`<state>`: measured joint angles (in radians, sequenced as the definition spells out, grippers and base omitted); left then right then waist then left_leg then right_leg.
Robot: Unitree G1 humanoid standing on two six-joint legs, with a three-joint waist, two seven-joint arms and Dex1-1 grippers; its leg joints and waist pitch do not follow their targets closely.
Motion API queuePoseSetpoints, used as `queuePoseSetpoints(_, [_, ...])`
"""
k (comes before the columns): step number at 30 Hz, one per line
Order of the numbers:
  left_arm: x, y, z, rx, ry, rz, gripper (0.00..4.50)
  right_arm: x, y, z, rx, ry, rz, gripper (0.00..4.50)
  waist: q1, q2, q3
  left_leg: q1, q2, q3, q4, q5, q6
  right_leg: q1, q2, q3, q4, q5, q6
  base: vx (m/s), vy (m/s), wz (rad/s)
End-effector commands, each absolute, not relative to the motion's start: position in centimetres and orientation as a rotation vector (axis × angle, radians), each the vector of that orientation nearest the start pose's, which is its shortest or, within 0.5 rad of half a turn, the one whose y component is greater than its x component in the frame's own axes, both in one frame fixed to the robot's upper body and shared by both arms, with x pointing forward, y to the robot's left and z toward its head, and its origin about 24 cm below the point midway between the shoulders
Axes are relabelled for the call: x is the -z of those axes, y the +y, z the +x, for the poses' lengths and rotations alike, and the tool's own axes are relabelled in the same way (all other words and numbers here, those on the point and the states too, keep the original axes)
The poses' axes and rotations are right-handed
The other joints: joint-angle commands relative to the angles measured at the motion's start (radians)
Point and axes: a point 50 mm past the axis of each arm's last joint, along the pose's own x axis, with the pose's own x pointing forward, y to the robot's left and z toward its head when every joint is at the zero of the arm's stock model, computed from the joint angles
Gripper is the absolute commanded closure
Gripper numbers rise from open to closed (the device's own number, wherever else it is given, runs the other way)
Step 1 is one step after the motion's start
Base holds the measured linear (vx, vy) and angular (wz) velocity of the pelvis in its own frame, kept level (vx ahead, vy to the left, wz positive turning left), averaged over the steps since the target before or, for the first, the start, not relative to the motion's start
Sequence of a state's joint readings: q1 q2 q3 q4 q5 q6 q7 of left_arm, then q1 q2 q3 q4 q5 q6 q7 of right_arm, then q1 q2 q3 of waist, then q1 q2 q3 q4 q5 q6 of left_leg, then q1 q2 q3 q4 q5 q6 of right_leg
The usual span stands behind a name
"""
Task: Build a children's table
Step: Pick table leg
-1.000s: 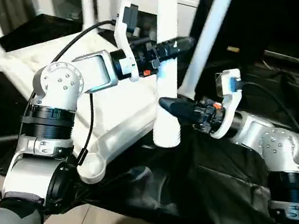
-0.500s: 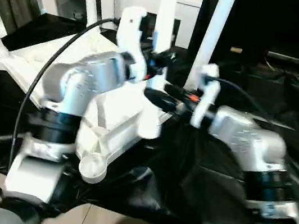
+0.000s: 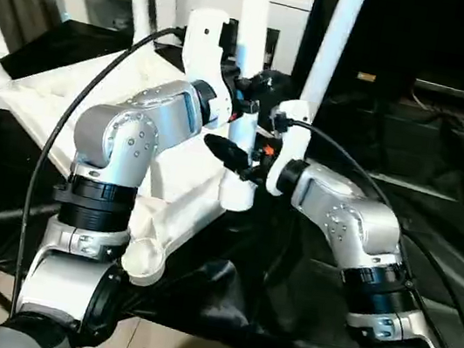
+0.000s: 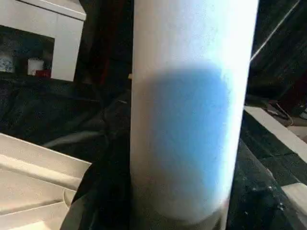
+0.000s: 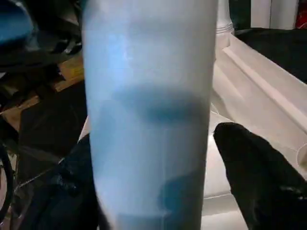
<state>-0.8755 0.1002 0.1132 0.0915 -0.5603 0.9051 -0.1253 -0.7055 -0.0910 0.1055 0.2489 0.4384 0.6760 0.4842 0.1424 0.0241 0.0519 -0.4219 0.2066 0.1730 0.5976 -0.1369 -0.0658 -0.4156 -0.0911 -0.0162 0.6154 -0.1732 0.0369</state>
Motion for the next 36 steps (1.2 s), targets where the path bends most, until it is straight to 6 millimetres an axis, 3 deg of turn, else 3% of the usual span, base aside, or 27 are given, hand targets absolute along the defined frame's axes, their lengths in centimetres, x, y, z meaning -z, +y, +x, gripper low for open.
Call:
queuePoseSetpoints(1, [-22.1,8.7,35.1,0.578,0.105,-0.282,2.65,-13.6,-6.1,34.1,-0.862,0.268,0.209,1.41,-0.004,-0.003,-0.082,0.037,-0.003,0.000,-0.072,-0.234,-0.083,0.041,-0.017,0.004,-0.060,-0.126,-0.119,0.000,0.000,0.00])
queuePoseSetpoints(2, [-22.0,8.7,35.0,0.579,0.103,-0.274,2.65,-13.6,-6.1,33.9,-0.884,0.272,0.222,1.65,-0.004,-0.001,-0.082,0.036,-0.004,0.001,-0.072,-0.233,-0.082,0.041,-0.018,0.004,-0.060,-0.123,-0.121,0.000,0.000,0.00])
queuePoseSetpoints(4, [-22.0,8.6,35.0,0.586,0.098,-0.269,2.65,-13.6,-6.0,33.7,-0.909,0.271,0.236,1.70,-0.004,-0.002,-0.082,0.036,-0.003,0.000,-0.072,-0.234,-0.080,0.042,-0.019,0.004,-0.060,-0.123,-0.123,0.000,0.000,0.00])
queuePoseSetpoints(5, [-21.9,8.6,34.9,0.597,0.096,-0.260,2.30,-13.7,-6.0,33.6,-0.929,0.267,0.251,1.73,-0.003,0.003,-0.082,0.037,-0.004,0.000,-0.072,-0.241,-0.079,0.041,-0.019,0.004,-0.062,-0.132,-0.122,0.000,0.000,0.00])
queuePoseSetpoints(6, [-21.9,8.6,34.9,0.597,0.096,-0.260,2.09,-13.7,-6.0,33.6,-0.929,0.267,0.251,1.79,-0.004,0.001,-0.081,0.037,-0.003,0.001,-0.073,-0.248,-0.079,0.040,-0.018,0.004,-0.063,-0.139,-0.122,0.000,0.000,0.00])
queuePoseSetpoints(8, [-21.8,8.8,34.7,0.664,0.080,-0.271,1.93,-14.5,-6.2,32.9,-1.060,0.240,0.326,2.10,-0.003,0.003,-0.082,0.039,-0.002,0.000,-0.073,-0.258,-0.076,0.041,-0.018,0.004,-0.063,-0.138,-0.123,0.000,0.000,0.00])
queuePoseSetpoints(11, [-22.0,9.1,34.7,0.708,0.050,-0.336,1.85,-15.0,-6.7,32.2,-1.166,0.218,0.369,2.15,0.000,0.003,-0.082,0.039,-0.001,0.000,-0.072,-0.244,-0.069,0.043,-0.018,0.004,-0.061,-0.105,-0.139,0.000,0.000,0.00])
queuePoseSetpoints(12, [-22.2,9.3,34.6,0.728,0.034,-0.367,1.57,-15.1,-6.9,31.9,-1.204,0.206,0.378,2.43,0.000,0.002,-0.081,0.038,-0.003,0.001,-0.071,-0.245,-0.069,0.044,-0.018,0.003,-0.061,-0.104,-0.145,0.000,0.000,0.00])
queuePoseSetpoints(13, [-22.8,9.6,34.0,0.867,-0.015,-0.481,1.52,-15.7,-7.7,30.9,-1.345,0.158,0.425,2.50,0.003,-0.001,-0.082,0.038,-0.004,0.002,-0.070,-0.245,-0.062,0.046,-0.019,0.003,-0.062,-0.101,-0.158,0.000,0.000,0.00])
queuePoseSetpoints(16, [-22.9,9.9,33.7,0.947,-0.013,-0.521,1.51,-15.9,-8.2,30.4,-1.422,0.166,0.457,2.56,0.004,-0.001,-0.083,0.038,-0.004,0.003,-0.067,-0.236,-0.041,0.047,-0.018,0.002,-0.056,-0.087,-0.193,0.000,0.000,0.00])
queuePoseSetpoints(18, [-22.9,10.0,32.8,1.086,-0.010,-0.508,1.51,-15.4,-8.9,29.8,-1.490,0.213,0.421,2.62,0.003,-0.002,-0.079,0.038,-0.002,0.004,-0.069,-0.250,-0.038,0.046,-0.020,0.002,-0.059,-0.136,-0.196,0.000,0.000,0.00])
queuePoseSetpoints(22, [-22.7,9.9,32.7,1.107,0.030,-0.492,1.51,-15.1,-9.2,29.7,-1.509,0.241,0.410,2.63,0.001,-0.002,-0.076,0.041,0.000,0.003,-0.071,-0.281,-0.048,0.040,-0.022,0.004,-0.065,-0.203,-0.182,0.000,0.000,0.00])
queuePoseSetpoints(23, [-22.5,9.8,32.7,1.120,0.056,-0.491,1.80,-15.0,-9.4,29.7,-1.517,0.248,0.405,2.63,0.001,-0.003,-0.077,0.040,0.000,0.003,-0.072,-0.282,-0.051,0.041,-0.022,0.004,-0.065,-0.212,-0.178,0.000,0.000,0.00])
queuePoseSetpoints(27, [-22.4,9.8,32.5,1.147,0.068,-0.500,2.13,-15.0,-9.6,29.7,-1.524,0.250,0.394,2.64,0.002,0.002,-0.078,0.041,0.001,0.001,-0.071,-0.277,-0.057,0.040,-0.021,0.004,-0.063,-0.199,-0.179,0.000,0.000,0.00])
queuePoseSetpoints(33, [-22.6,9.9,33.0,1.093,0.030,-0.492,2.53,-15.0,-9.8,30.0,-1.509,0.232,0.350,2.64,0.004,-0.003,-0.082,0.038,-0.001,0.003,-0.067,-0.238,-0.048,0.045,-0.021,0.003,-0.058,-0.138,-0.192,0.000,0.000,0.00])
queuePoseSetpoints(36, [-22.3,9.7,33.3,1.025,0.019,-0.381,2.66,-14.2,-9.7,30.7,-1.417,0.254,0.297,2.64,0.002,-0.004,-0.081,0.038,0.000,0.003,-0.068,-0.239,-0.046,0.044,-0.022,0.003,-0.061,-0.155,-0.184,0.000,0.000,0.00])
